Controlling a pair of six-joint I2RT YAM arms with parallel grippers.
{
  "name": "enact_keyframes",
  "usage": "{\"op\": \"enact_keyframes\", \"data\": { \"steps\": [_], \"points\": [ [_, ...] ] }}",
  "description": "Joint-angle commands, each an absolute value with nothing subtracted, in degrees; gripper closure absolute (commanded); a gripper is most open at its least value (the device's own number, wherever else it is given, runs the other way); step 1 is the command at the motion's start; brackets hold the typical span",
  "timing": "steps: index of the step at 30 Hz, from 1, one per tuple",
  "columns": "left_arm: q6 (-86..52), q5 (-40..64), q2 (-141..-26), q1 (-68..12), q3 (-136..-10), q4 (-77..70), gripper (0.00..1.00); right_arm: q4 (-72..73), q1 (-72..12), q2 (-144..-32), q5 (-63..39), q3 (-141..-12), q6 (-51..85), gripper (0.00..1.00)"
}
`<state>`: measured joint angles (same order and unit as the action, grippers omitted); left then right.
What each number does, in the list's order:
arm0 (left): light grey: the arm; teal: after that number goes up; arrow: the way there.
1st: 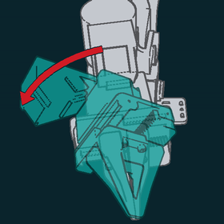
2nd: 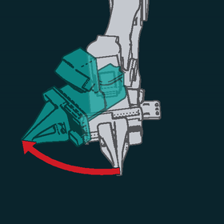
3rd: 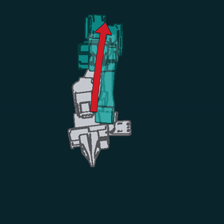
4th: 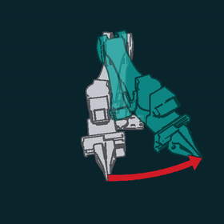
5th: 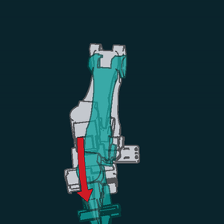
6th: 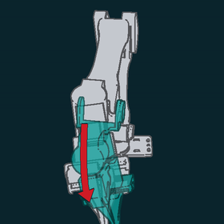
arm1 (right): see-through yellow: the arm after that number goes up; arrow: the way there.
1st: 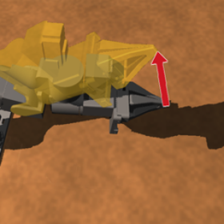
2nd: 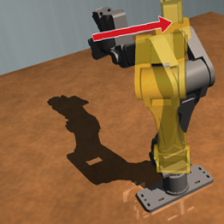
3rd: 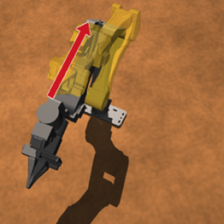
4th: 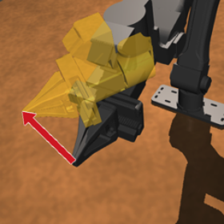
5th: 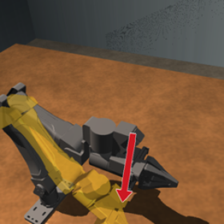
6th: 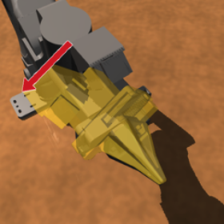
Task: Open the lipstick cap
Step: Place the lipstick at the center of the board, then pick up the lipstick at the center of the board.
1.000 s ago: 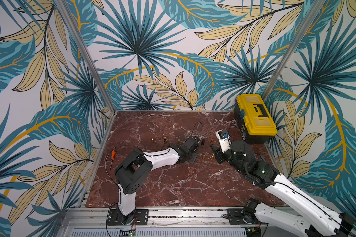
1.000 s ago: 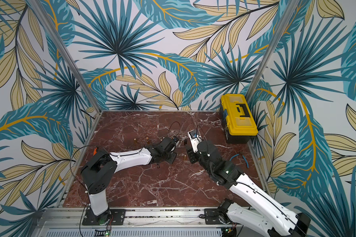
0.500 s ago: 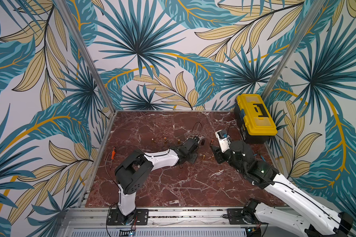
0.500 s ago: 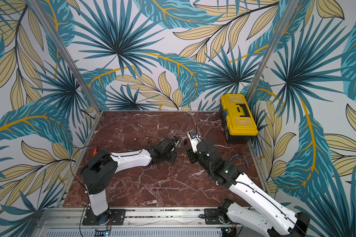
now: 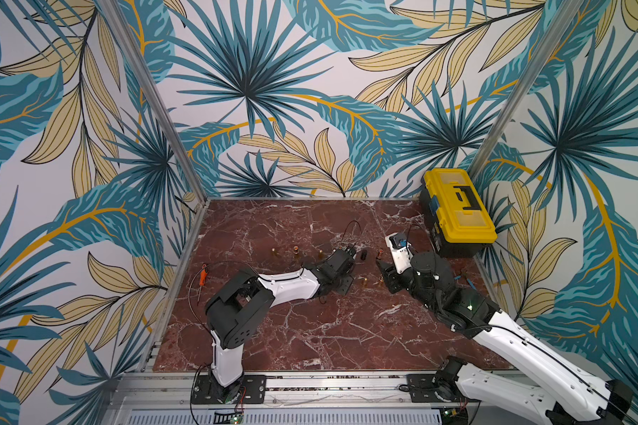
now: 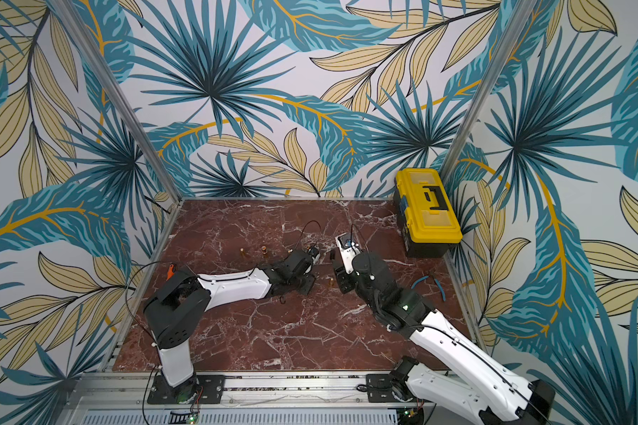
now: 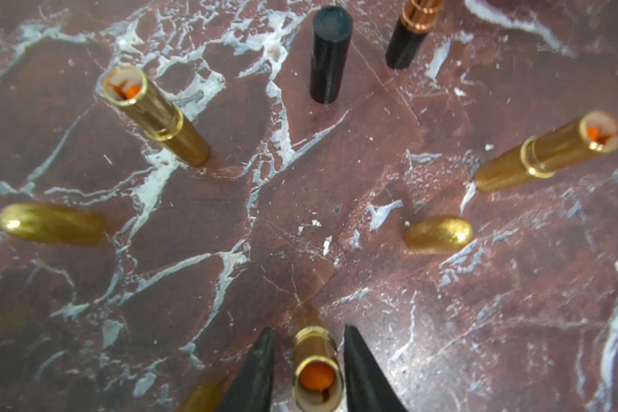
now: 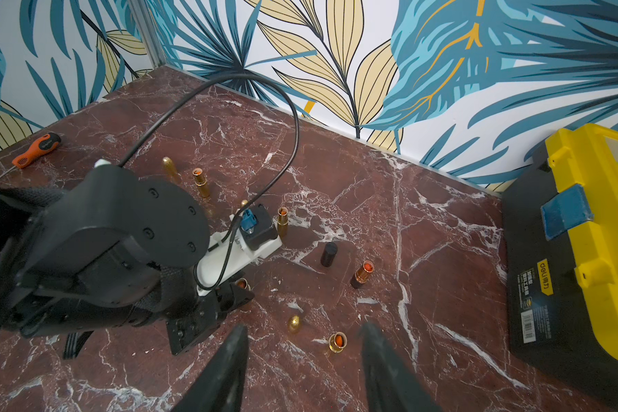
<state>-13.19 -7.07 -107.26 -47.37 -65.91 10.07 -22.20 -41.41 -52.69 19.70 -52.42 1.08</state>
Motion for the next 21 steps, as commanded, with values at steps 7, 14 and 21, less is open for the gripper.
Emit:
{"op": "enact_keyframes", "data": {
  "steps": [7,14,21],
  "points": [
    [-13.2,-6.8,-104.8,-47.0,-65.9,11.1,0.53,-21.8,-41.6,-52.7,19.6,-51.4,1.4,0.47],
    [-15.7,-7.4,-95.5,-46.3,-65.3,12.2,0.46,-21.6,-41.6,-52.1,19.2,-51.4,1.3,0.47],
    [-19.6,-7.5,-90.1,-43.4,-74.8,33.0,0.42,-19.0,-41.6,-53.9,17.2,-51.8,0.9,0.47]
  ]
}}
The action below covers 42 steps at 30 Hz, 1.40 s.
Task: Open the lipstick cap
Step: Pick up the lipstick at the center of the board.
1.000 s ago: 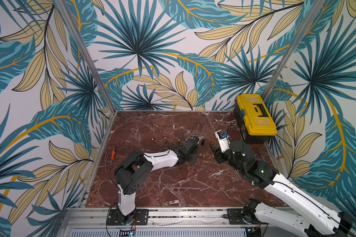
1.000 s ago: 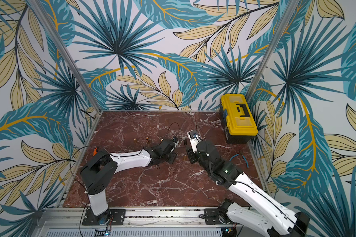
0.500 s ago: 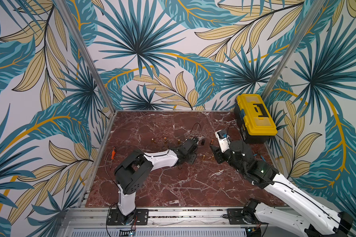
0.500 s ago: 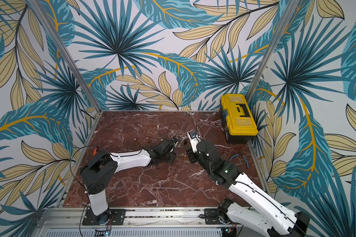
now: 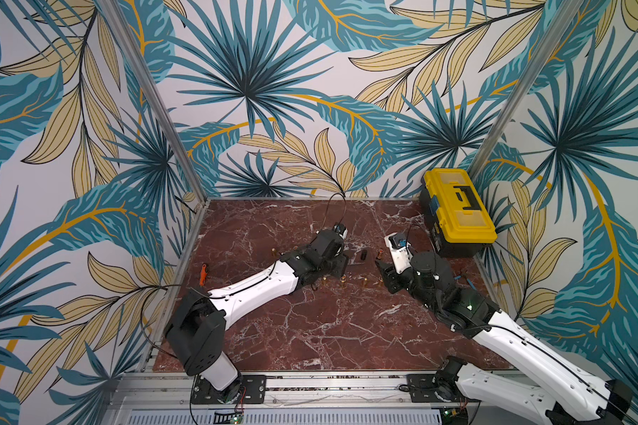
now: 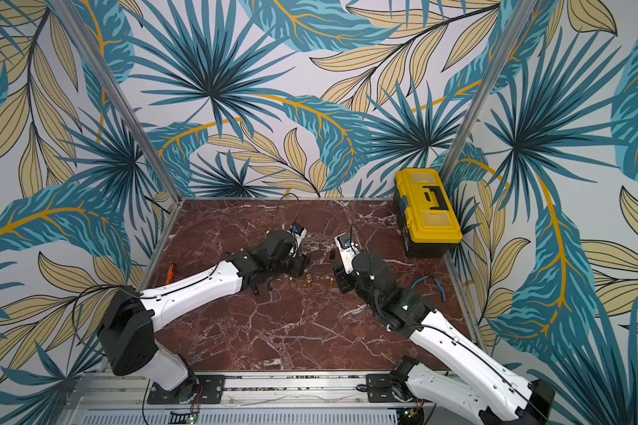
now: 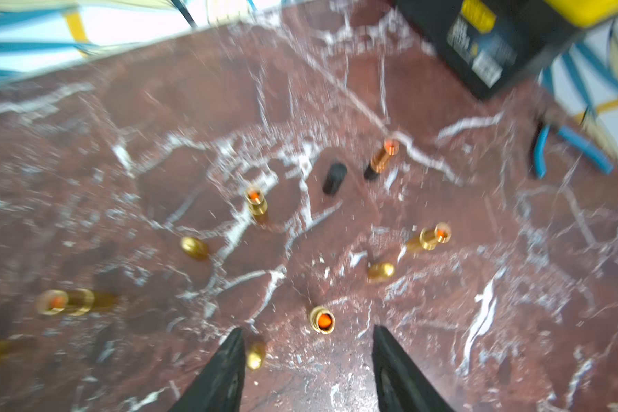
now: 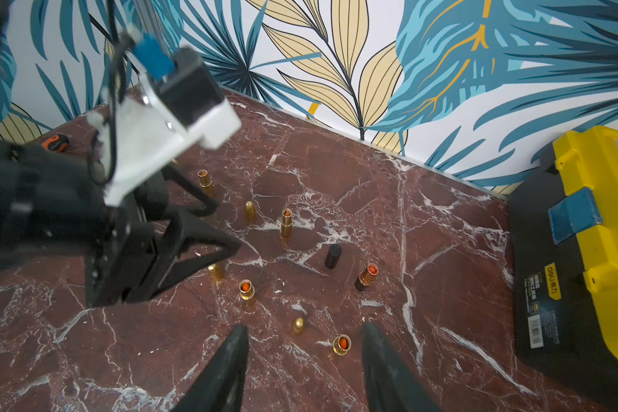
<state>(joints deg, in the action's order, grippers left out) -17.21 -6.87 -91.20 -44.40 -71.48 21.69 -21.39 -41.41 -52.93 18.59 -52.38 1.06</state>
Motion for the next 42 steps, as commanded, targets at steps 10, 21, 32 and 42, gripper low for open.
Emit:
{"op": "enact_keyframes", "data": {
  "steps": [10,21,32,42],
  "points": [
    [-25.3,-2.1,-85.6,-35.7,-80.6,56.3,0.41,-10.0,-41.6,-62.1,12.1,-53.3,1.6,0.47],
    [-25.6,-0.1,-86.5,-31.6,-72.2,58.9,0.46,-6.8,-41.6,-69.5,8.6,-56.9,1.4,0.47],
    [-24.4,-0.6,-91.5,-29.3,-71.4,58.7,0.46,-6.8,-41.6,-70.4,9.0,-56.6,1.7,0.47],
    [-24.0,-1.8,-94.3,-28.3,-71.1,57.9,0.47,-6.5,-41.6,-70.4,10.2,-55.5,1.3,0.48]
  ]
}}
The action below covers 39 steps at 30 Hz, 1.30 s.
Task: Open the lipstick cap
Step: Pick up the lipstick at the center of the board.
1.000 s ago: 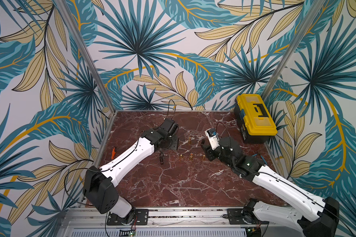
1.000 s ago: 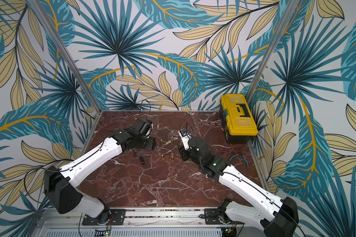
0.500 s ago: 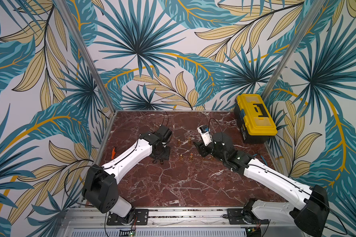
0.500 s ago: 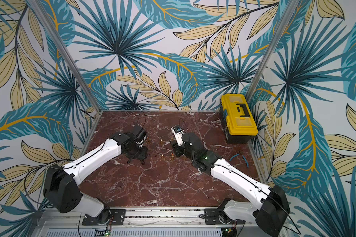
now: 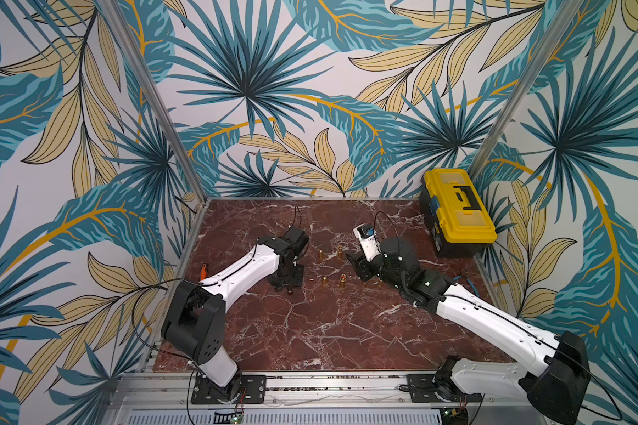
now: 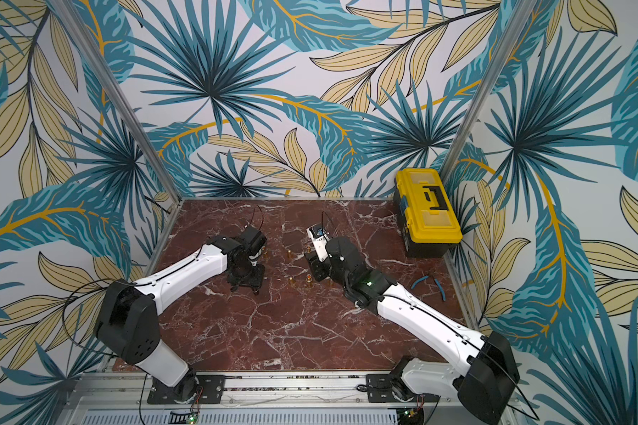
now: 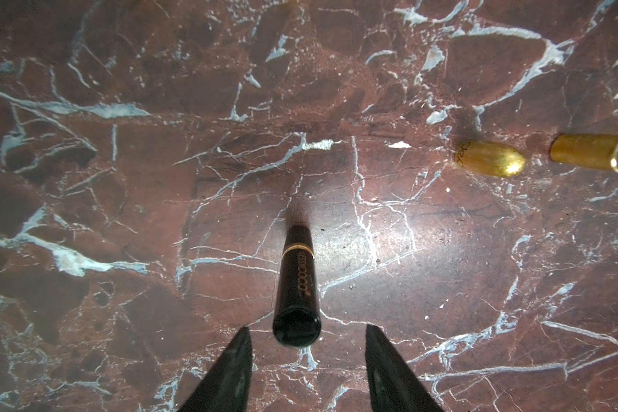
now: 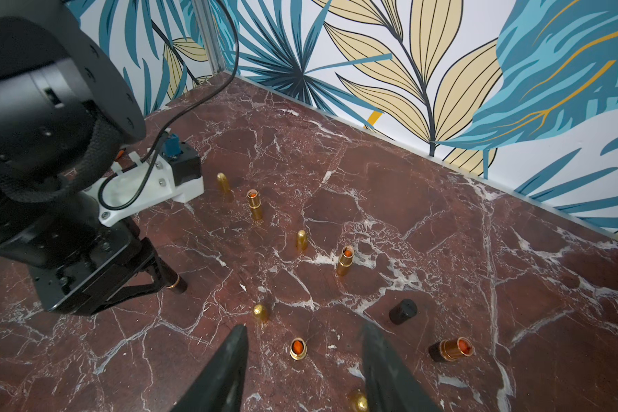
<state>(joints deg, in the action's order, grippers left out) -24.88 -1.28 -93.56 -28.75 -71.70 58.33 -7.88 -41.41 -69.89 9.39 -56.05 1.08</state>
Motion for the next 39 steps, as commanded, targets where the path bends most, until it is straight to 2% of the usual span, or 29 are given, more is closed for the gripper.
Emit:
{"op": "enact_keyframes", "data": {
  "steps": [1,20,28,35,39],
  "points": [
    [-23.9,-1.7,-94.5,-28.3,-71.2,57.6,0.48,-6.5,-41.6,-70.4,10.1,-55.5,1.2,0.48],
    [-22.5,-0.7,-99.1,-27.7,-72.6,56.0,0.59,-6.6,-41.6,-69.6,10.2,-54.5,1.4,0.52],
    [-22.4,-0.6,-99.3,-27.6,-72.6,56.1,0.77,-6.8,-41.6,-69.3,10.1,-54.3,1.4,0.52],
    [-22.3,-0.1,-98.7,-27.6,-72.3,56.2,0.84,-7.9,-41.6,-69.4,7.9,-54.9,0.4,0.52],
    [-22.6,2.2,-95.2,-27.4,-72.5,56.6,0.87,-8.9,-41.6,-69.5,3.3,-55.4,-0.2,0.52]
  ]
}}
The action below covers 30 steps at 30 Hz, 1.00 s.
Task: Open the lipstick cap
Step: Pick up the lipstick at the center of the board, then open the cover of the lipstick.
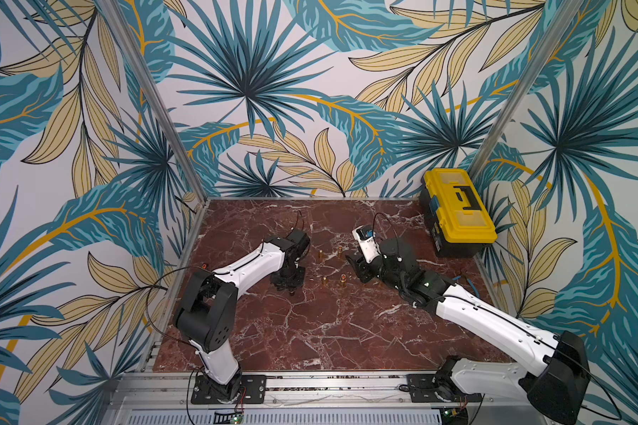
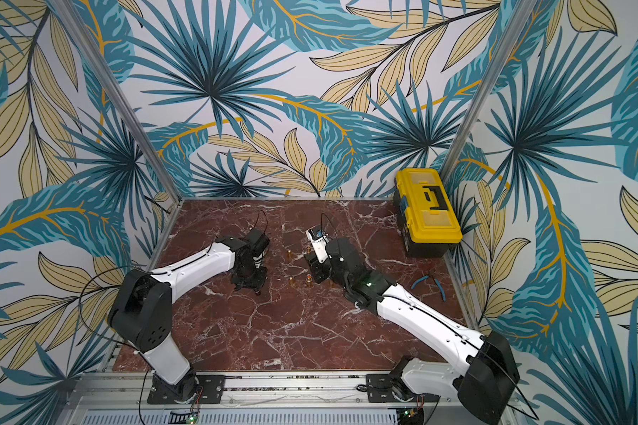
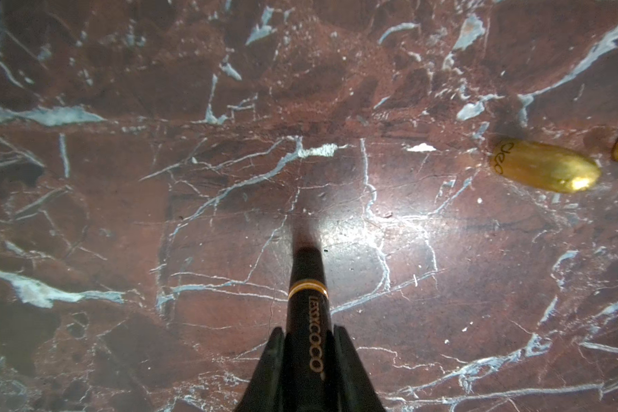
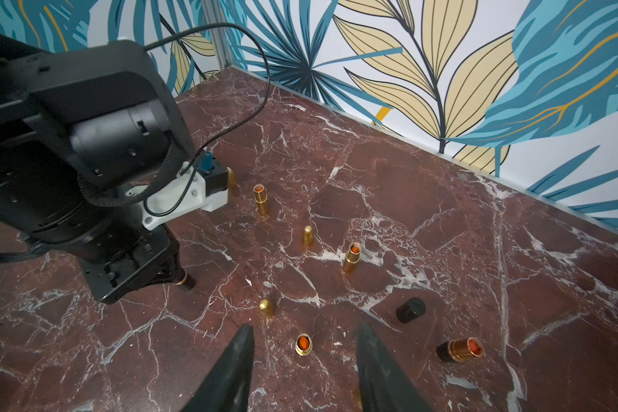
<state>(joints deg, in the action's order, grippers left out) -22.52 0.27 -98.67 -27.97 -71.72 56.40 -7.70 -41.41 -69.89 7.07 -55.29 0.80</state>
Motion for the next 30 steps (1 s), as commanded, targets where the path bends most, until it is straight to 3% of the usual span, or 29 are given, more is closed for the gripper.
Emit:
{"op": "enact_keyframes", "data": {
  "steps": [1,15,30],
  "points": [
    [-22.9,3.9,-93.6,-26.9,-72.6,56.7,0.88,-9.2,-41.6,-69.8,1.7,-55.6,-0.3,0.52],
    [-27.1,37.3,-79.6,-22.8,-79.9,56.9,0.88,-18.4,-43.5,-76.5,-16.4,-64.4,-3.1,0.47],
    [-27.9,47.2,-79.0,-22.1,-81.2,56.9,0.89,-22.9,-44.1,-80.4,-17.6,-67.9,-7.4,0.53]
  ]
}}
